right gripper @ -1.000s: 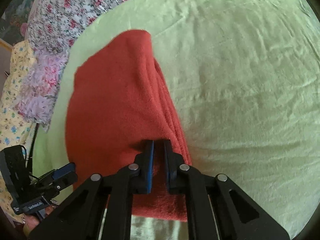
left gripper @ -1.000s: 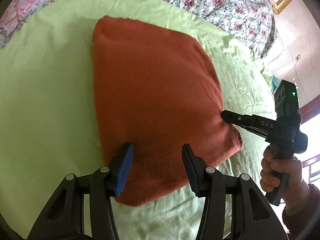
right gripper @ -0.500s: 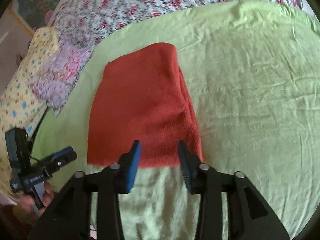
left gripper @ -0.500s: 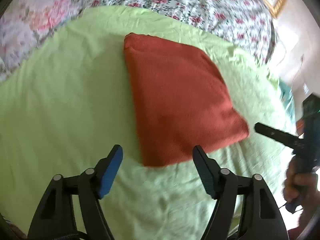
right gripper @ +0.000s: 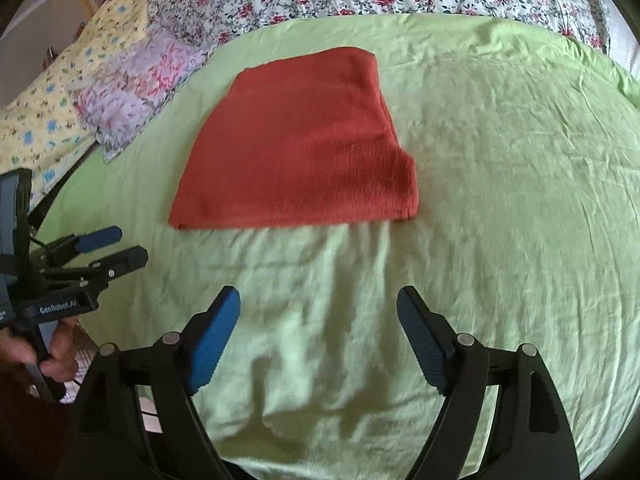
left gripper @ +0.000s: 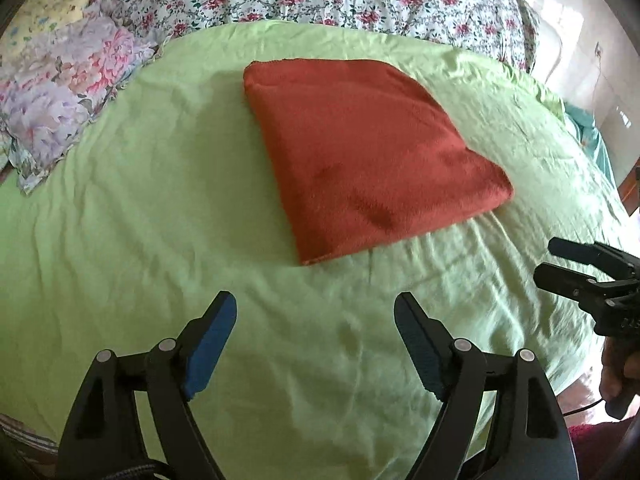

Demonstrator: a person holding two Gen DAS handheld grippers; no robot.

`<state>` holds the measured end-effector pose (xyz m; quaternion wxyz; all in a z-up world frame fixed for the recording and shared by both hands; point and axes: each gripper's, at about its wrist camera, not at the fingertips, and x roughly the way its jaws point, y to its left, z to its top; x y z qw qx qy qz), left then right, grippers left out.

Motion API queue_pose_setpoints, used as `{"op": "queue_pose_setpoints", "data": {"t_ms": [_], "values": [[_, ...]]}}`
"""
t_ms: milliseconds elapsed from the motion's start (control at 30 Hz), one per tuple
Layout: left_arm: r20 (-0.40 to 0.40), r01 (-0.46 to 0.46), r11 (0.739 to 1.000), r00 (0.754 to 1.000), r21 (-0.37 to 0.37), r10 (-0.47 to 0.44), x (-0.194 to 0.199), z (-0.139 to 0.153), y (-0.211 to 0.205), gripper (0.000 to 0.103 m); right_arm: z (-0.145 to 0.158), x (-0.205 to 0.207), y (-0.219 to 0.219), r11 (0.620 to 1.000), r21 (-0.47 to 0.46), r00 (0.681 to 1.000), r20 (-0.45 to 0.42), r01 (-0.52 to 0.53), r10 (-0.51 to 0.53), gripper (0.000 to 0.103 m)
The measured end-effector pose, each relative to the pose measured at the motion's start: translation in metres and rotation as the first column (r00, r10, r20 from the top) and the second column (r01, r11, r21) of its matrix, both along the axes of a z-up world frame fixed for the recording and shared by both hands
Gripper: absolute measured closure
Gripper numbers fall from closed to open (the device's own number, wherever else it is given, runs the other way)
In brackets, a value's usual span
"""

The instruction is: Fold small clothes

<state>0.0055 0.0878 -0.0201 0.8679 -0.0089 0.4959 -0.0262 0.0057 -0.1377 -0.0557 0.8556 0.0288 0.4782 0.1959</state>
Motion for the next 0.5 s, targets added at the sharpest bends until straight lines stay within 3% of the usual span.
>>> {"op": "queue_pose_setpoints", "data": {"t_ms": [100, 300, 400, 500], "values": [[-0.017, 0.005, 1.0, 1.0, 0.016, -0.004, 0.003, 0.004, 0.003, 0.021, 0.004, -0.004, 0.003, 1.0, -0.019, 1.0, 0.025, -0.011, 0.011, 0.019], [0.052, -0.021, 1.0, 0.998, 0.014, 0.021, 0.005, 0.032, 0.008, 0.017, 0.037, -0.001, 0.011, 0.999, -0.026, 0.991, 0.13, -0.025, 0.028, 0.013], [0.079, -0.034, 0.999, 0.996, 0.017, 0.033, 0.01, 0.039, 0.008, 0.008, 0.048, 0.007, 0.013, 0.999, -0.015, 0.987, 0.155, -0.029, 0.031, 0.008], [0.097, -0.058, 0.998, 0.994, 0.033, 0.055, 0.017, 0.037, 0.007, 0.006, 0.049, 0.018, 0.017, 0.999, -0.016, 0.986, 0.166, -0.028, 0.03, 0.007]]}}
